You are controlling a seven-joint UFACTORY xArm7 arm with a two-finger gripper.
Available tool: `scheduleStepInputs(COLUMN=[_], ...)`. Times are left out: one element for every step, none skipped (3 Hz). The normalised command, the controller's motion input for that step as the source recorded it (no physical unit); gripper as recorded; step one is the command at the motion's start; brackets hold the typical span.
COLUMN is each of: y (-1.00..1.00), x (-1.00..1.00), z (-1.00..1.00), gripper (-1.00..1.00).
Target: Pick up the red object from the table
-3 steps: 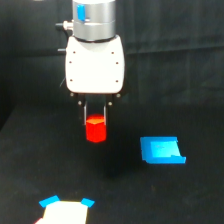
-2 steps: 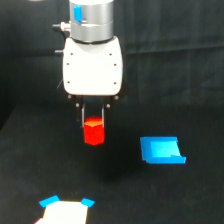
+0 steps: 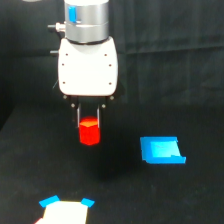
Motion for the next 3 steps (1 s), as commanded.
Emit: scheduleStepInputs(y=[-0.11, -0.38, 0.1], x=[-0.04, -0.08, 0.07], z=[0.28, -0.28, 0.09], gripper=[-0.92, -1.0, -1.0])
